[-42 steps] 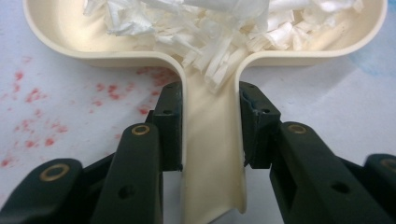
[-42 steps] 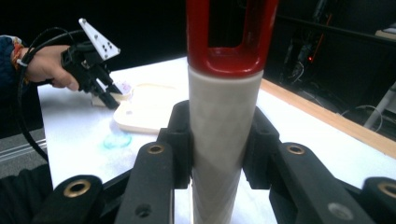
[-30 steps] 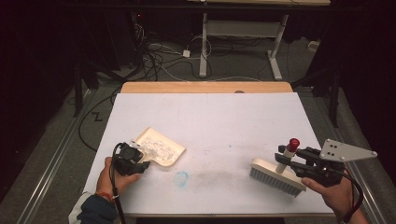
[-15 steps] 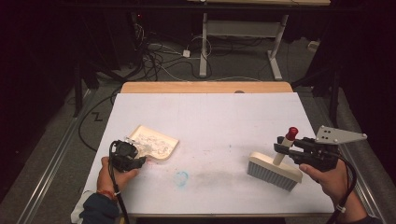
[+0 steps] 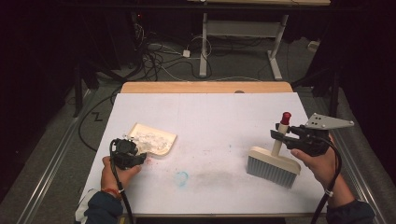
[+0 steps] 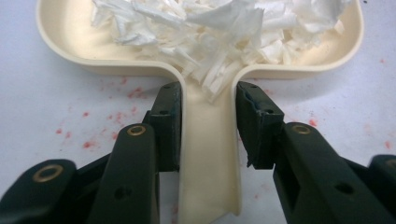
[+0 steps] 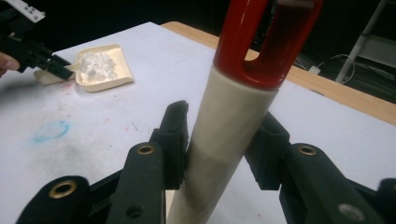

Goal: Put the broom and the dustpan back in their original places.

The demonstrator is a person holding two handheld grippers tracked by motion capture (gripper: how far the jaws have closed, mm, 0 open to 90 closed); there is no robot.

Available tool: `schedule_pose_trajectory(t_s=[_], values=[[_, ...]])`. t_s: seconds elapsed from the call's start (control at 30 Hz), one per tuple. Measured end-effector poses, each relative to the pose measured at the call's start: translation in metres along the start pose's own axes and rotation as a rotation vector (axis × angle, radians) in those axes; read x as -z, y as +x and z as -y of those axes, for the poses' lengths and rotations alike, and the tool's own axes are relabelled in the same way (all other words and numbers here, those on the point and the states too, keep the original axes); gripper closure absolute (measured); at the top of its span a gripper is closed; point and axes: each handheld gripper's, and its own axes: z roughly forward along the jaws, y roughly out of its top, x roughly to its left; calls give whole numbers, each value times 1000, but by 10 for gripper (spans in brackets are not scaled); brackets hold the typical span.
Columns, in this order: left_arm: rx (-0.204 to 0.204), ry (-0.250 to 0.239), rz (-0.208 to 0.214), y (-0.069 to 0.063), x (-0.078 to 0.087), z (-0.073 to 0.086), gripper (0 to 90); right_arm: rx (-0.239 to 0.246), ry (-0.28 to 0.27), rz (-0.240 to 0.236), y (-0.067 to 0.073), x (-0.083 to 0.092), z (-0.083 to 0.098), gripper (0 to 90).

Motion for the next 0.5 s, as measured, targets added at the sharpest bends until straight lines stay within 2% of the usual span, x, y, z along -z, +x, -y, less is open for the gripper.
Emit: schedule_pose_trajectory(t_s=[0.1,0.13,0.2,0.27,0.37,0.43,0.5], values=[[2,6,24,-5,1,2,584,0,9,23,-2,-11,-4,628],[-5,4,31,-7,2,3,578,4,14,45,-2,-15,-6,624],[-38,12,32,-14,5,3,565,4,19,47,-5,-23,-10,625],[-64,5,24,-19,7,3,520,-2,24,70,-8,-31,-13,626],[-90,-24,31,-22,10,3,515,-11,35,94,-13,-43,-16,622],[-111,-20,37,-24,10,4,509,-23,42,103,-17,-50,-16,618],[-152,-29,26,-27,10,6,497,-35,50,115,-20,-57,-14,617]])
